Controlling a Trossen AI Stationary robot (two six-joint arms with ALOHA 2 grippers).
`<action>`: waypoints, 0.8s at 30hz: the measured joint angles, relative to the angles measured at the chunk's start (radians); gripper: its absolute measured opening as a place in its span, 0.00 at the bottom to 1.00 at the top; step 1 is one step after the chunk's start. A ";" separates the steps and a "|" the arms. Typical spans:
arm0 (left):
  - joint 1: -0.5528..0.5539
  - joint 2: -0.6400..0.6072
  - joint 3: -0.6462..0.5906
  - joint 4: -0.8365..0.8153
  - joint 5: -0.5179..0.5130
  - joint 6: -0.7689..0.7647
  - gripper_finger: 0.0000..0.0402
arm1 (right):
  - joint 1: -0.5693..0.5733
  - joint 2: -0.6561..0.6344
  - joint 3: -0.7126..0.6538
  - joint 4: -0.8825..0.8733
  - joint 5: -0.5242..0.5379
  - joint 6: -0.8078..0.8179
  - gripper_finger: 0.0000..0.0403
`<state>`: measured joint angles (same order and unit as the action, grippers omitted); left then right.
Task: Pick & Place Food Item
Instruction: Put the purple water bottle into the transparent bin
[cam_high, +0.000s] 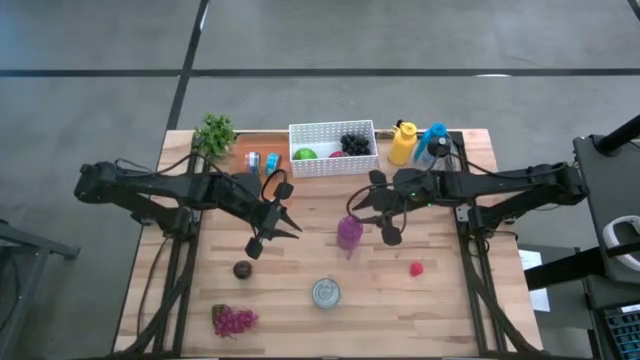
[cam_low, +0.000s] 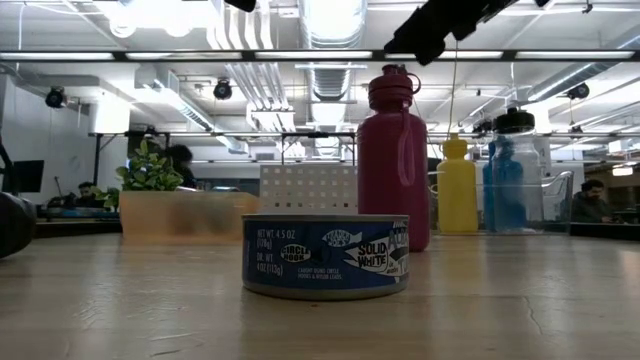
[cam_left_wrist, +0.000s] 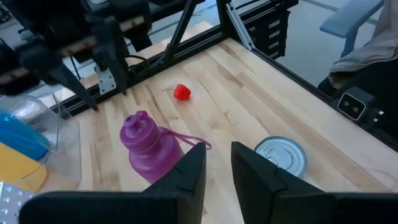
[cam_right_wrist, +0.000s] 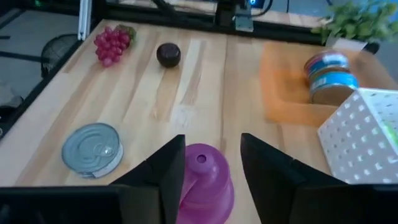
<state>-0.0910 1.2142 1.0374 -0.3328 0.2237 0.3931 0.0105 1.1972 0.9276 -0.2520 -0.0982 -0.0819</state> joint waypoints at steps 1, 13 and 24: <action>0.000 0.000 0.000 0.000 0.000 0.000 0.20 | 0.000 0.014 0.000 0.003 -0.007 -0.002 0.39; 0.000 0.000 0.000 0.000 0.000 0.000 0.20 | -0.002 0.083 0.015 0.004 -0.065 -0.022 0.34; 0.000 0.000 0.000 0.000 0.000 0.000 0.20 | -0.002 0.111 0.014 0.005 -0.060 -0.027 0.33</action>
<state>-0.0910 1.2143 1.0374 -0.3332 0.2241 0.3931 0.0084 1.3077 0.9413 -0.2469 -0.1579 -0.1089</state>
